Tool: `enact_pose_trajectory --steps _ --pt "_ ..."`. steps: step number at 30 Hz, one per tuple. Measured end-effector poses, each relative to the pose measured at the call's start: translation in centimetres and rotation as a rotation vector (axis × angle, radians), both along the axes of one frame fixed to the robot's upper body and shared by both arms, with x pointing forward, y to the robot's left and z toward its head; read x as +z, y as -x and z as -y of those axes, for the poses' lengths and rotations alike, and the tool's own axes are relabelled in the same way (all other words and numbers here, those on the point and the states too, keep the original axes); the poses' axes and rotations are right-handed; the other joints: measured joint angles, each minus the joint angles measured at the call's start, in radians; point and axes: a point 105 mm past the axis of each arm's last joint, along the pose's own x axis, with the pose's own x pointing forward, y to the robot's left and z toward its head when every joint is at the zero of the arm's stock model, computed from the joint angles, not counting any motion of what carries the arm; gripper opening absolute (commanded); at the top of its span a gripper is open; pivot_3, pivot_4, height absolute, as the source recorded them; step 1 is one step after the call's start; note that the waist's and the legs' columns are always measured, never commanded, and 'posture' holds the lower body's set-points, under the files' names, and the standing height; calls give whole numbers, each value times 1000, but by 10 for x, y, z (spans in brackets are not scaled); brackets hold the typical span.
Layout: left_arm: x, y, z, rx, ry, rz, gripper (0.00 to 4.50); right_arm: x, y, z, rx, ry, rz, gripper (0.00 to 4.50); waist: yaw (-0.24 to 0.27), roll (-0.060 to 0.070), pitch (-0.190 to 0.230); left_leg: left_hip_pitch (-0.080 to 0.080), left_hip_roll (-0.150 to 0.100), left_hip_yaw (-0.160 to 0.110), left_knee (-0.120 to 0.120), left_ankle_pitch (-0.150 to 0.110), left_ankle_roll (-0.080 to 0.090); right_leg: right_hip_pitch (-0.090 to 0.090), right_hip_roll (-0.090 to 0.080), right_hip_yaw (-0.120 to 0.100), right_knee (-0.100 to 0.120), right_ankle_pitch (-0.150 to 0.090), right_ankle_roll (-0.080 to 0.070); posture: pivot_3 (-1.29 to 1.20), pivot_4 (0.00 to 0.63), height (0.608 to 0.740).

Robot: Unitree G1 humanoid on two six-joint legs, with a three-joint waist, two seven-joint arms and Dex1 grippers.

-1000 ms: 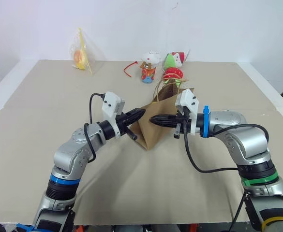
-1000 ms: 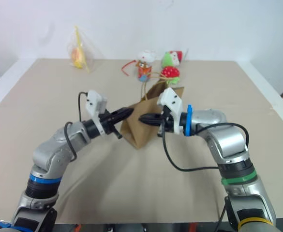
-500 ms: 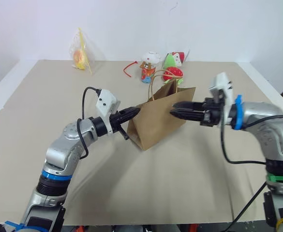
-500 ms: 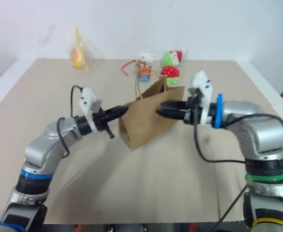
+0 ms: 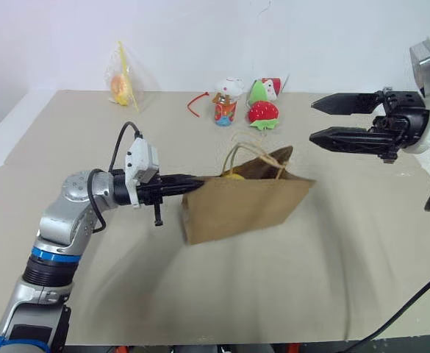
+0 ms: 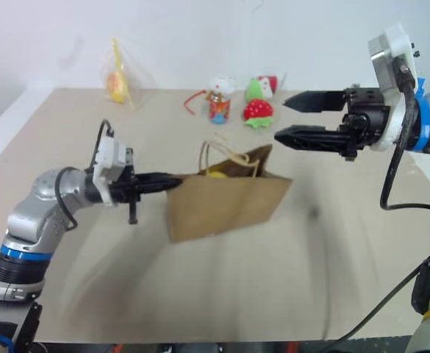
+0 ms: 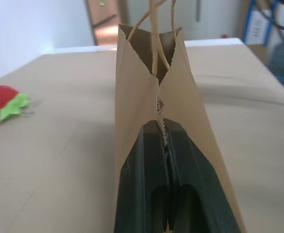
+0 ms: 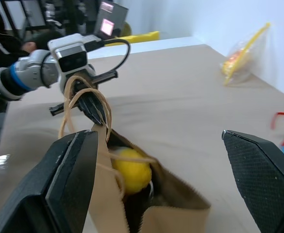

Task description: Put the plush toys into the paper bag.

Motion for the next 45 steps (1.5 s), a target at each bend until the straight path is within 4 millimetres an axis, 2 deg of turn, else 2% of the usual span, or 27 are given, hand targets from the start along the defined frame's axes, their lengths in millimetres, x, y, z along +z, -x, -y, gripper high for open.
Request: enact_pose_trajectory --steps 8,15,17,19,28,29,30,32,33,35,36,40,45 --pt "1 9 -1 -71 -16 7 0 3 2 0 5 10 12 4412 0 0 0 0 0 1 0 0 0 0 -1 0 0 0 1 0 150 740" --pt "9 22 -4 -149 -36 24 0 -15 10 -4 29 58 -27 4412 0 0 0 0 1 0 0 0 0 0 0 0 0 0 0 0 150 740" --pt "7 21 -8 -152 -60 26 0 -25 17 -8 63 82 -57 4412 0 0 0 0 1 0 0 0 0 0 0 -1 0 0 0 0 150 740" --pt "-5 12 -14 -127 -85 12 0 -37 27 -4 98 169 -68 4412 1 0 0 0 0 1 1 0 0 0 0 -1 0 0 0 0 150 740" --pt "-12 12 -14 -156 -122 58 0 -34 34 -10 149 180 -51 4412 0 0 0 0 0 3 1 0 0 0 -1 -1 0 -1 -1 0 150 740" --pt "-12 13 -15 -160 -126 62 416 -34 34 -10 147 180 -50 4500 0 0 0 0 0 3 1 0 0 0 -1 0 0 -1 -1 0 150 740" --pt "-13 14 -15 -167 -135 62 538 -34 33 -10 144 180 -47 4500 0 0 0 0 0 3 1 0 0 0 -1 0 0 -1 -1 0 150 740" --pt "-11 17 -15 -173 -141 47 1631 -34 33 -11 142 176 -43 4500 0 0 0 0 1 2 1 0 0 0 -1 0 0 -1 -1 0 150 740" --pt "-10 18 -15 -176 -141 44 1681 -34 32 -11 140 175 -43 4500 0 0 0 0 1 2 1 0 0 0 -1 0 0 -1 -1 0 150 740" --pt "-9 19 -14 -181 -139 46 2424 -34 32 -11 136 174 -42 4500 0 0 0 0 0 2 1 0 0 0 -1 0 0 -1 -1 0 150 740" --pt "-7 20 -14 -178 -133 39 2609 -34 32 -11 133 173 -41 4500 0 0 0 1 1 2 1 0 0 0 -1 -1 0 -1 -1 0 150 740" --pt "25 28 -14 -138 -47 40 4098 -34 30 -12 132 159 -39 4500 0 0 0 0 1 2 1 0 0 0 0 -1 0 1 1 0 150 740" --pt "54 18 -14 -40 52 47 4098 -35 18 -8 95 100 -36 4500 0 0 0 1 0 2 2 0 0 0 0 -1 0 1 2 0 150 740"
